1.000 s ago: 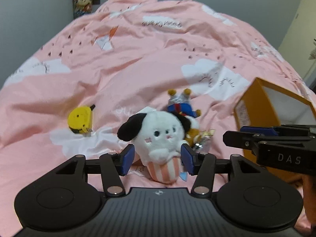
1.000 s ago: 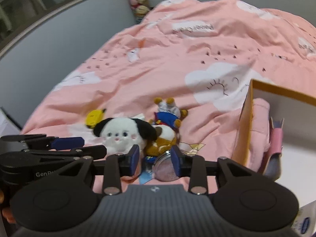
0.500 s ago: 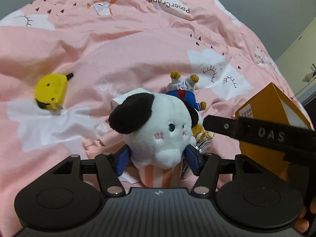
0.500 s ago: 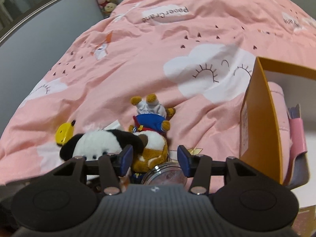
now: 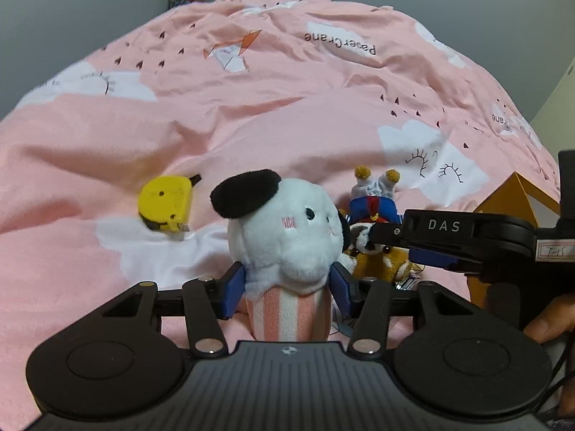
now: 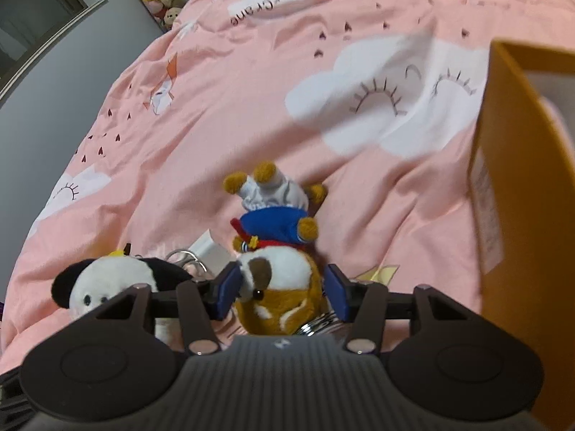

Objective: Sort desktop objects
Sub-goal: 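Grasp the white plush dog with the left tool while the right tool grasps the brown plush dog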

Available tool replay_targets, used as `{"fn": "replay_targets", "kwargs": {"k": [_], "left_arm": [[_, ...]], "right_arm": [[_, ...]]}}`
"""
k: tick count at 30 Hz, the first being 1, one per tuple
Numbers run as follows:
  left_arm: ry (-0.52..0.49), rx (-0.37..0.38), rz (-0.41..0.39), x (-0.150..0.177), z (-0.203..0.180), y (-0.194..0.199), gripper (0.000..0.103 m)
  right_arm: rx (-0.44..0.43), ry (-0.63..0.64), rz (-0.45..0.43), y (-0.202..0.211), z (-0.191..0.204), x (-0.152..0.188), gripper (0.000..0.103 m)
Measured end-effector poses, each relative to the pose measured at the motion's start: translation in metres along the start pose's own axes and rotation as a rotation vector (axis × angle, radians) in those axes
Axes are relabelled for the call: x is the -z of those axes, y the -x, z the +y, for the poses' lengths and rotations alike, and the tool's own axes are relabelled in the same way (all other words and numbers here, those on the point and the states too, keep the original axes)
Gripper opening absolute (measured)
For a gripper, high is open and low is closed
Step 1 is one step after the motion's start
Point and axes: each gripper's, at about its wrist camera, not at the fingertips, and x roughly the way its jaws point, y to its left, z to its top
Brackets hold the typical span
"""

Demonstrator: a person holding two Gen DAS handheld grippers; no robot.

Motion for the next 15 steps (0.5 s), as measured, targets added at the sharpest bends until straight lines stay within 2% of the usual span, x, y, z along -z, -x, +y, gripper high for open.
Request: {"fn": "replay_targets", "kwargs": {"k": [2, 6, 9, 12, 15], "left_arm": [[0.006, 0.002, 0.001, -0.001, 0.003, -0.006, 0.062], [0.010, 0.007, -0.020, -0.003, 0.004, -0.013, 0.068], [0.029, 0.038, -0.001, -0.003, 0.010, -0.018, 0.073], [0.067, 0.102, 0.051, -0.002, 0.017, -0.028, 0.073], [0.065, 0.097, 0.045, -0.001, 0.016, -0.027, 0.070]], "right_arm": [[-0.009, -0.004, 0.007, -0.005, 0.000, -0.001, 0.063], [-0.033, -0.015, 0.027, -0.014, -0.001, -0.001, 0.064], [-0.075, -0.051, 0.059, -0.023, -0.005, -0.001, 0.064], [-0.062, -0.033, 0.086, -0.032, -0.003, 0.001, 0.063], [-0.064, -0.018, 0.080, -0.032, -0.002, 0.003, 0.059]]}}
